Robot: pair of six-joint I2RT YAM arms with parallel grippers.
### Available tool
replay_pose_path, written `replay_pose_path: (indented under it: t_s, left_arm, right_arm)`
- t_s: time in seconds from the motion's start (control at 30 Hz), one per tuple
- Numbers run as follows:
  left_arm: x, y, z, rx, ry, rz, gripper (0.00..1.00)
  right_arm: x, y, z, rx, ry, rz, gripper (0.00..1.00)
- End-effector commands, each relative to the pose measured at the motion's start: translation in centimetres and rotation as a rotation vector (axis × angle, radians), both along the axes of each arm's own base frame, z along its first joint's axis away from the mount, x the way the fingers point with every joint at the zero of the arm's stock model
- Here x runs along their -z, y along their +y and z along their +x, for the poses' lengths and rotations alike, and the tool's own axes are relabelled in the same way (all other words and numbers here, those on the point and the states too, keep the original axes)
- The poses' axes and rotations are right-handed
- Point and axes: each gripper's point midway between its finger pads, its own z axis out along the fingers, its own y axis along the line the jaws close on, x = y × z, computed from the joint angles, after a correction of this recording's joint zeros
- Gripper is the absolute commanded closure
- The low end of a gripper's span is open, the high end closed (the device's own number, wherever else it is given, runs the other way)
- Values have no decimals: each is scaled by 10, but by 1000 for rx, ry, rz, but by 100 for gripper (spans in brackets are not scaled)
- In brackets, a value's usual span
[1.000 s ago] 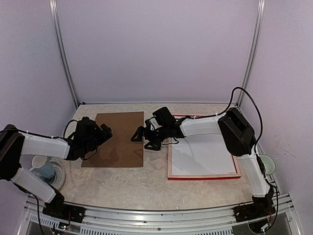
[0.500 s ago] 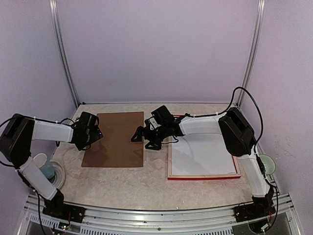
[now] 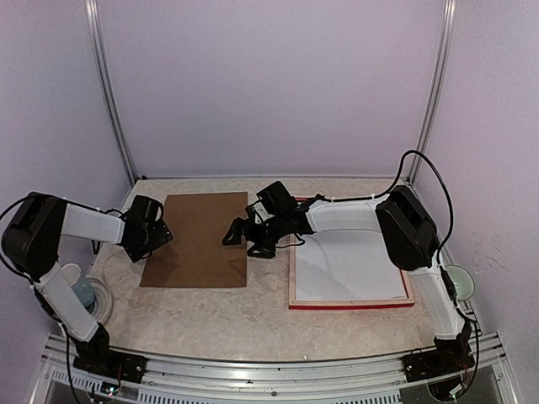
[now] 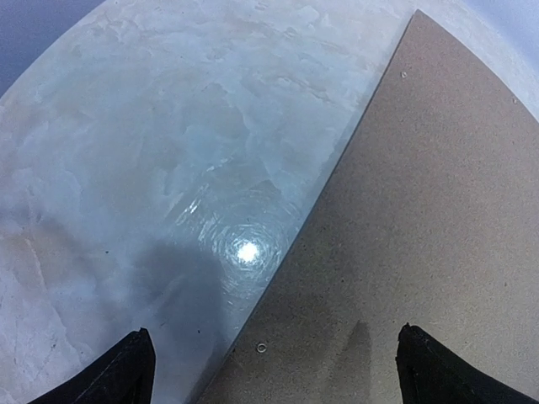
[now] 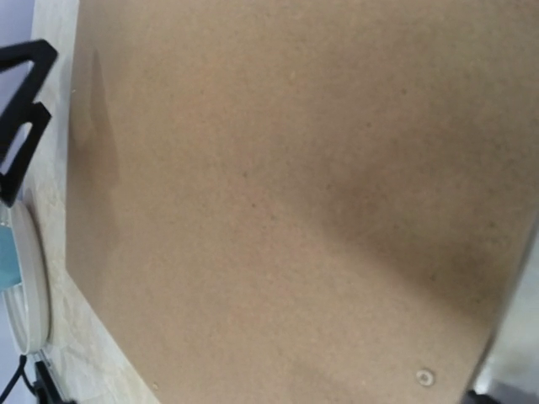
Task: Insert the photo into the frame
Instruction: Turn over the backboard.
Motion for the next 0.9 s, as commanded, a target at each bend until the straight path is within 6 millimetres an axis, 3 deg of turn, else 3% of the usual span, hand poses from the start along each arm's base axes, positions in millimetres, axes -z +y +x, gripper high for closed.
replay_pose_path:
  t_s: [0.0, 0.23, 0.6, 0.87]
  left_arm:
    - [13, -4, -3, 28, 18, -14, 1]
    - [13, -14, -3, 60, -6, -72, 2]
    - [32, -36, -10, 135, 8, -164, 5]
    - [28, -49, -11, 176, -8, -201, 6]
  right_arm:
    - [9, 2, -3, 17, 5, -52, 1]
    - [23, 4, -5, 17, 32, -106, 1]
    - [29, 8, -8, 3, 55, -89, 1]
    - [15, 6, -13, -8, 97, 18, 1]
